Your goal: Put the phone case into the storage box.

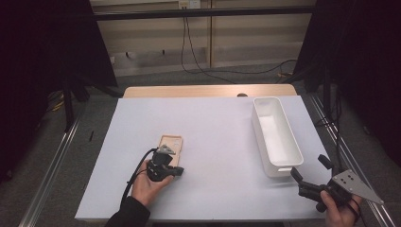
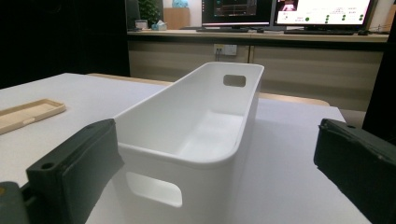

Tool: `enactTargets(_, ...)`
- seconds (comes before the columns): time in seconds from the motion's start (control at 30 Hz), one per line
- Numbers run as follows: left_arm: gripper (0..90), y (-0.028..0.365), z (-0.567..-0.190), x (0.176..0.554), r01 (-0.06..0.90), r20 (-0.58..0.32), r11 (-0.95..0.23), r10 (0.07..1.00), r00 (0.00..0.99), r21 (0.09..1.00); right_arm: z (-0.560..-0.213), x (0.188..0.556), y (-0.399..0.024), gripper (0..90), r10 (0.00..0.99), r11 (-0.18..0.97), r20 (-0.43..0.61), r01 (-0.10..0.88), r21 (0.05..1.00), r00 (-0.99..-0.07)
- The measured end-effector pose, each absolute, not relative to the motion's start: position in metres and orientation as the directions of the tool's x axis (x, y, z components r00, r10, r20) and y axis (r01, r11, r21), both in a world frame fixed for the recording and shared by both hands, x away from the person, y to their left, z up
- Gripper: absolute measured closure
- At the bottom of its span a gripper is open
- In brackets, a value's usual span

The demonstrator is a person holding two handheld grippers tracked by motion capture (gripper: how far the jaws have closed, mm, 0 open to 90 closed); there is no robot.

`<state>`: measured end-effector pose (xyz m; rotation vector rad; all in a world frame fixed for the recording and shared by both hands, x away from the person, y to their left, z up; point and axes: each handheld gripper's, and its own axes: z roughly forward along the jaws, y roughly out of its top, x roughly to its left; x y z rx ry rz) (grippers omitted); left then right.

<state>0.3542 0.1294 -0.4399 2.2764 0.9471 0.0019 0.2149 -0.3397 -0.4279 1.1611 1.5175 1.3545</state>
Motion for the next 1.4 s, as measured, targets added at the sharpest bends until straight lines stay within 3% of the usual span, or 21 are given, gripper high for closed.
enactTargets(0.77,90.0,0.163,-0.439,0.339,0.625,-0.211,-0.506,0.652,0.728,0.595,-0.428,0.215,-0.340,0.0,0.960,0.020,0.017,0.128,0.992,-0.279)
enactTargets(1.4,90.0,0.168,-0.438,0.334,0.627,-0.188,-0.501,0.672,0.716,0.596,-0.427,0.215,-0.338,0.0,0.959,0.024,0.014,0.128,0.991,-0.283)
